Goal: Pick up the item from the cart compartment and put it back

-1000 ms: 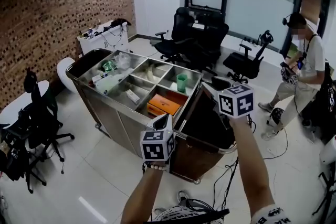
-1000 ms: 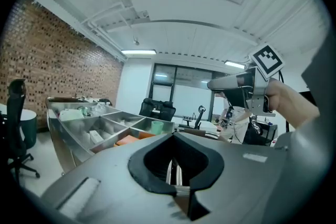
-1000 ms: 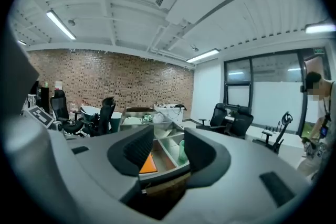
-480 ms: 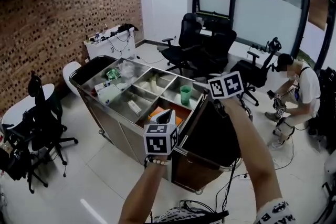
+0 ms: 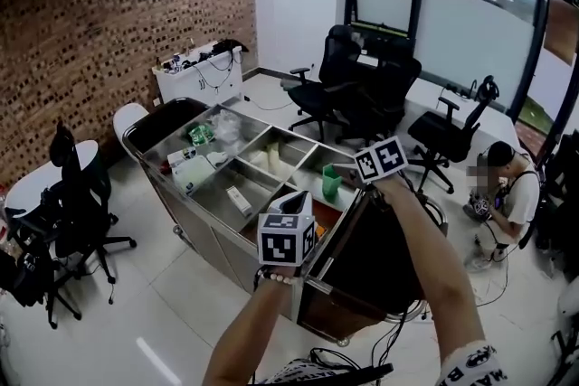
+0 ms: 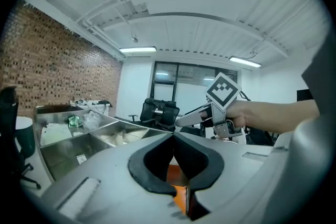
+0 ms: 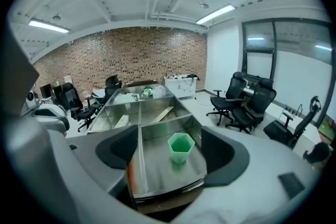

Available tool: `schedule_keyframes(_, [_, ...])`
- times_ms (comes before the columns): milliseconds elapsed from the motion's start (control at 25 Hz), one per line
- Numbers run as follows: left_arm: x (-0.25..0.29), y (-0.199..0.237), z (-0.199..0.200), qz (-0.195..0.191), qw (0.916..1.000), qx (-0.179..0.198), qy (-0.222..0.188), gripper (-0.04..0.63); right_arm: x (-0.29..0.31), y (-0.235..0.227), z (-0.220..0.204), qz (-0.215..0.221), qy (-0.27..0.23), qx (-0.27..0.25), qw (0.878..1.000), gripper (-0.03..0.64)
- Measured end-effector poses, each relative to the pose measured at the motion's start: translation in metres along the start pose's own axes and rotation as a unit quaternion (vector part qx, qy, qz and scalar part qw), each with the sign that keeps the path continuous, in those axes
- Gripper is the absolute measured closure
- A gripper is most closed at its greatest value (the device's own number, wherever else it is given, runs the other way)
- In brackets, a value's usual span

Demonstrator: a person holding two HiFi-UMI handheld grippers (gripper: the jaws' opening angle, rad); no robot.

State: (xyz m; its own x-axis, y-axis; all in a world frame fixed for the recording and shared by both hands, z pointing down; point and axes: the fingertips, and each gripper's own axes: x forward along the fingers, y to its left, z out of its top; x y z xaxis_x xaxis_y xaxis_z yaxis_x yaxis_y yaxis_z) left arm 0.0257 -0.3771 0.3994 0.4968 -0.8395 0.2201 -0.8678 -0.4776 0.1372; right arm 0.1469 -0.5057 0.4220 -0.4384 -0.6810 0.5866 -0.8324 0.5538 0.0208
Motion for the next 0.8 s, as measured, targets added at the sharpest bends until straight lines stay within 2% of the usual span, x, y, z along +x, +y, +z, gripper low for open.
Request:
schedule_keyframes(440, [0.029, 0.009, -0.007, -0.006, 0.9992, -0.006, 0.04, 0.593, 0.07, -0.016, -0.042, 0.018, 0.104, -0.04, 0.994, 0.225])
schedule_keyframes(520, [0.033, 0.009, -0.012, -0.006, 0.9989, -0.01, 0.045, 0.592, 0.081, -0.017, -0.051, 0.021, 0.121, -0.044, 0.991, 0.204])
schedule_keyframes(800, [0.044, 0.016, -0.025, 0.004, 0.9982, -0.018, 0.057, 0.592, 0.113, -0.026, -0.068, 0.016, 0.16, -0.074, 0.984, 0.204])
